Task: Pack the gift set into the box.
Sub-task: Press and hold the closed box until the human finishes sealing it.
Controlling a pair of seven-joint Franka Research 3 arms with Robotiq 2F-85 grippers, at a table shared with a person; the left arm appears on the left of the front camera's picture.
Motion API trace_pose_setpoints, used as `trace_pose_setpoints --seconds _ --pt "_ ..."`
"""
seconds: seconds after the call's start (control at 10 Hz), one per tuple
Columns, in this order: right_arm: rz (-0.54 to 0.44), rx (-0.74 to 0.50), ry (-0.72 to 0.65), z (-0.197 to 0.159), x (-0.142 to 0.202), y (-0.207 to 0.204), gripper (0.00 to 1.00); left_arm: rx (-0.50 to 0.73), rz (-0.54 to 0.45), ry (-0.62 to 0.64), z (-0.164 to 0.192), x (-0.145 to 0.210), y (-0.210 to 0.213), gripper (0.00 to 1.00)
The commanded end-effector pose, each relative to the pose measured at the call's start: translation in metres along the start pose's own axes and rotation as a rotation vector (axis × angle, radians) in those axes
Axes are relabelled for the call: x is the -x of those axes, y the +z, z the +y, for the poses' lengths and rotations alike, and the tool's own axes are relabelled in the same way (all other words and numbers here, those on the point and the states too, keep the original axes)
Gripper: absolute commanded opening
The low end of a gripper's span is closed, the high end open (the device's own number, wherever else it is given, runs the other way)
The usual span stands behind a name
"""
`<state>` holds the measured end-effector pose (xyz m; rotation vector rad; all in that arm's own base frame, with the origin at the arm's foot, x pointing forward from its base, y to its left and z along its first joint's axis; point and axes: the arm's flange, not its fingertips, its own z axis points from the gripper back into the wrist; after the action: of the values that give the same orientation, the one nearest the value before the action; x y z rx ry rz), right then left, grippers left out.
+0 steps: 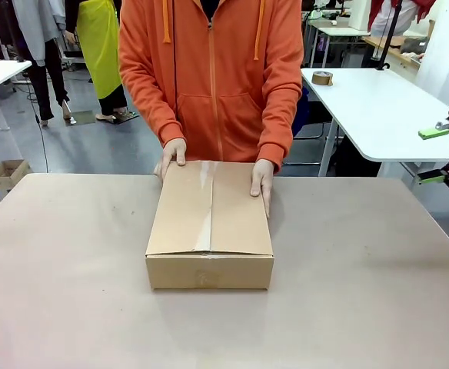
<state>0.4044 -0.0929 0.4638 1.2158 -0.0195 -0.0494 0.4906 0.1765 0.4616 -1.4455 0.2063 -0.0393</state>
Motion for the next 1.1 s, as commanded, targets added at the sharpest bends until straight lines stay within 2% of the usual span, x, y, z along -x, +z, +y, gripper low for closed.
trace_pose_setpoints --seconds 0.0,0.1,0.2,0.3,0.4,0.5,0.6,0.8,0.9,1.0 --pt "0.117 0.058 0.425 0.043 -0.004 -0.070 1.00 -0.124 0.237 -0.295 -0.010 -0.010 -0.099 1.00" --pt "0.160 0.066 0.655 0.055 0.001 -0.118 1.00 -0.066 0.415 -0.451 0.000 -0.006 -0.150 1.00" --pt "0.212 0.051 0.816 0.055 0.010 -0.163 1.00 0.001 0.473 -0.572 0.017 0.001 -0.190 1.00" --pt "0.234 -0.006 0.960 0.051 0.020 -0.195 1.00 0.035 0.434 -0.690 0.035 0.005 -0.215 1.00" --pt "0.229 0.046 1.082 0.041 0.031 -0.212 1.00 0.070 0.347 -0.799 0.048 0.009 -0.224 1.00" --pt "0.121 0.184 1.081 0.037 0.023 -0.188 1.00 0.070 0.243 -0.861 0.048 0.003 -0.210 1.00" --pt "0.282 0.136 0.795 0.068 0.027 -0.209 1.00 -0.031 0.402 -0.659 0.025 -0.006 -0.241 1.00" --pt "0.282 0.136 0.795 0.068 0.027 -0.209 1.00 -0.031 0.402 -0.659 0.025 -0.006 -0.241 1.00" --pt "0.268 0.172 0.907 0.053 0.029 -0.213 1.00 -0.003 0.342 -0.736 0.044 -0.003 -0.240 1.00" --pt "0.249 0.233 1.180 0.061 0.020 -0.247 1.00 -0.024 0.263 -0.993 0.046 -0.018 -0.263 1.00"
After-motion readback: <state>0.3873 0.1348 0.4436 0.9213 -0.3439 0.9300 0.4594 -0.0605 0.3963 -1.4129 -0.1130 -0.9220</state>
